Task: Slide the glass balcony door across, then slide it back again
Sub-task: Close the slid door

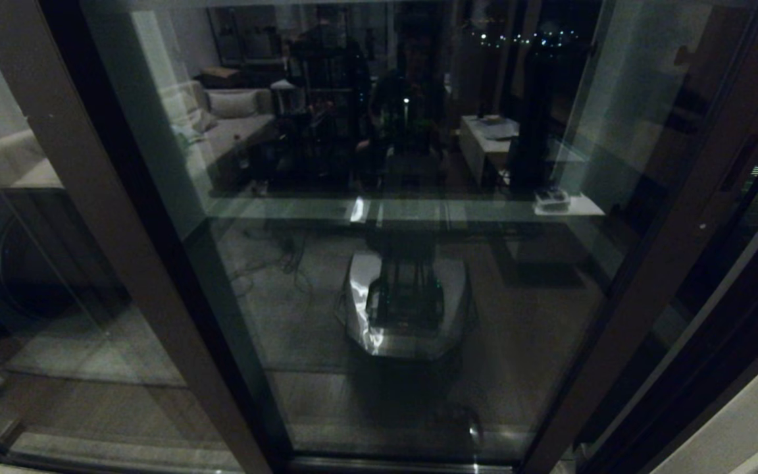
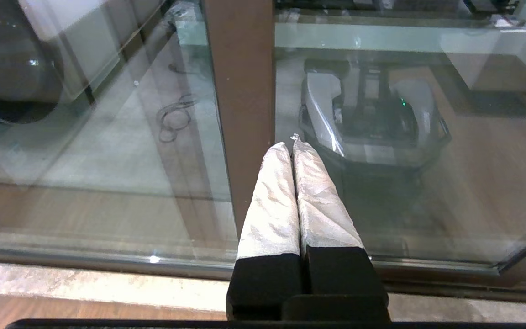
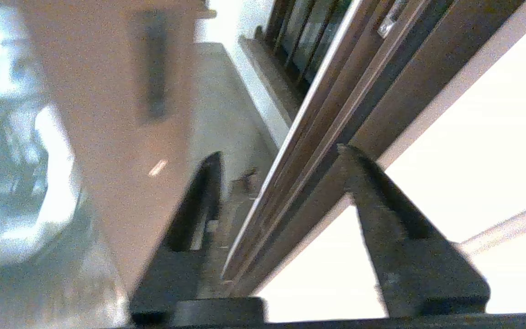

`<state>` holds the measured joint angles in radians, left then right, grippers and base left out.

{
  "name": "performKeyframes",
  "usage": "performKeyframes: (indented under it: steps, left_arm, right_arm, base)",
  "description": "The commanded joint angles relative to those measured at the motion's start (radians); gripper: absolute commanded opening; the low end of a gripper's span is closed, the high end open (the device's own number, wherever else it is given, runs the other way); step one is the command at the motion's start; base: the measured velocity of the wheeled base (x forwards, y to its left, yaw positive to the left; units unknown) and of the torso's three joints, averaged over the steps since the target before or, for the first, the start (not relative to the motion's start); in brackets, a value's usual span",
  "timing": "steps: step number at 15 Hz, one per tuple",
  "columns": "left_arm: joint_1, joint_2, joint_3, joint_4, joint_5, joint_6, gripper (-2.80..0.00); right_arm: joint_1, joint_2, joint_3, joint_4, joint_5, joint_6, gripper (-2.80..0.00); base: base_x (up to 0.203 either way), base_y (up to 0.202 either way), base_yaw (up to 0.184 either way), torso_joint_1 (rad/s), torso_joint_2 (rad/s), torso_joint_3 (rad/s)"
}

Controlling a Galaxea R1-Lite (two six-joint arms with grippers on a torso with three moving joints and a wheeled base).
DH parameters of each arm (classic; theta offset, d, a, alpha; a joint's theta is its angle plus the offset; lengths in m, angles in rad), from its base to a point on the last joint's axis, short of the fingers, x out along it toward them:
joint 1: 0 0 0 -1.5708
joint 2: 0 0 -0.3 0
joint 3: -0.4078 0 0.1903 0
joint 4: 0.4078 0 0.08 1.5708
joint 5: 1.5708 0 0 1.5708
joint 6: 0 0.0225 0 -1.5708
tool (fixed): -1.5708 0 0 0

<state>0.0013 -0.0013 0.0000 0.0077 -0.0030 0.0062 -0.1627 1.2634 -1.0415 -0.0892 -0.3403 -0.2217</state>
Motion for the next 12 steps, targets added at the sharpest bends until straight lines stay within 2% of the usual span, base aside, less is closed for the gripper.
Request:
performKeyframes:
  steps: [1, 3, 4, 6, 8, 12]
  left_arm:
    - [0.0, 0.0, 0.002, 0.0, 0.0, -0.002, -2.8]
    - [0.0, 0.0, 0.002, 0.001, 0.0, 0.0, -2.8]
    - [0.0, 0.0, 0.002, 0.0, 0.0, -0.001, -2.8]
    - [0.0, 0.0, 0.002, 0.0, 0.0, -0.002, -2.8]
    - [0.0, 0.0, 0.002, 0.0, 0.0, 0.0, -2.8]
    - [0.0, 0.0, 0.002, 0.0, 0.0, 0.0, -2.8]
  right_arm:
    - [0.119, -0.096, -0.021, 0.092, -0.095, -0.011, -2.8]
    - [0.166, -0.114, -0.093, 0.201, -0.137, -0.088, -2.8]
    - [0.182, -0.109, -0.127, 0.272, -0.144, -0.1, -2.8]
    - [0.216, -0.027, -0.144, 0.285, -0.163, -0.06, -2.8]
    - [0.213, 0.124, -0.182, 0.219, -0.219, 0.002, -2.8]
    - [0.192, 0.334, -0.188, -0.093, -0.326, 0.049, -2.8]
  base:
    - [0.0, 0.0, 0.0, 0.0, 0.0, 0.0]
    - [0.0, 0.0, 0.0, 0.0, 0.0, 0.0]
    - [0.0, 0.0, 0.0, 0.0, 0.0, 0.0]
    - [0.0, 0.0, 0.0, 0.0, 0.0, 0.0]
    - [0.0, 0.0, 0.0, 0.0, 0.0, 0.0]
    - [0.0, 0.0, 0.0, 0.0, 0.0, 0.0]
